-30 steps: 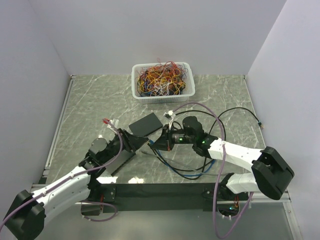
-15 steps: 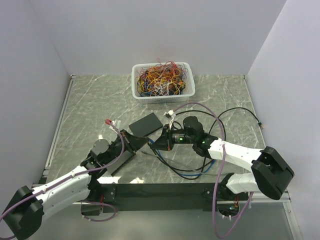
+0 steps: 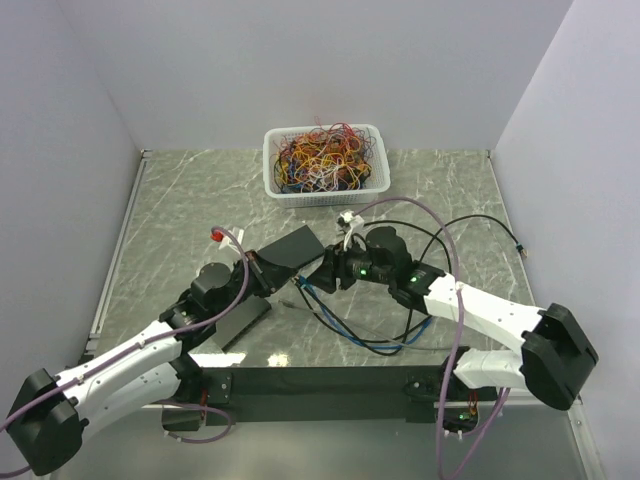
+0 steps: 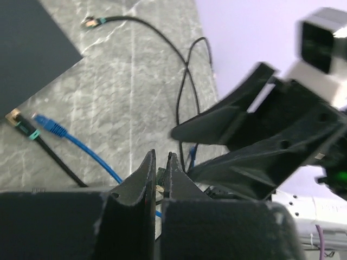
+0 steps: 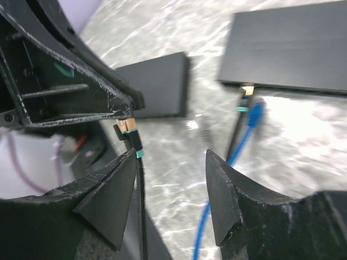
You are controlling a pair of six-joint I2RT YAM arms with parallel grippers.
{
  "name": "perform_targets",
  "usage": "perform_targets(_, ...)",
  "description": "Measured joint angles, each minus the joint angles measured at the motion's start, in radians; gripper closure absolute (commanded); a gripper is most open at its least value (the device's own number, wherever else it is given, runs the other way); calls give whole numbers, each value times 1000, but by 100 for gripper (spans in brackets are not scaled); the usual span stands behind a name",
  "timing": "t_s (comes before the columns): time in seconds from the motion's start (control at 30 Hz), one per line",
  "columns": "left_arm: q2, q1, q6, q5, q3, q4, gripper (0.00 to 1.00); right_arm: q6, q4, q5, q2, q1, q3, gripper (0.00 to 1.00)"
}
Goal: Insert the plug into the switch port
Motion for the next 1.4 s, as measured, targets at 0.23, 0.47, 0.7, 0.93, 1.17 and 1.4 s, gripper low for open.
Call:
perform_targets(0.23,89,-24,-52,-54,39,-97,99,-61,-97,179,-62,59,2,46)
perform_targets(0.47,132,-56,-69,-84,78,-126,100,-115,-161,285,-42,185,53,46)
perform_targets(0.7,140,-64,-70,-92,85,-131,99,-130,-162,321,28,229,86,47)
perform_targets(0.93,140,-67,-69,-100,85,-132,100,-138,-171,339,58,237,93,53)
perform_targets(1.17,140,-67,-69,-101,85,-132,100,-140,-169,343,60,237,99,61)
perform_targets(1.4,140,-67,-69,-101,85,-132,100,-140,-169,343,86,238,99,66)
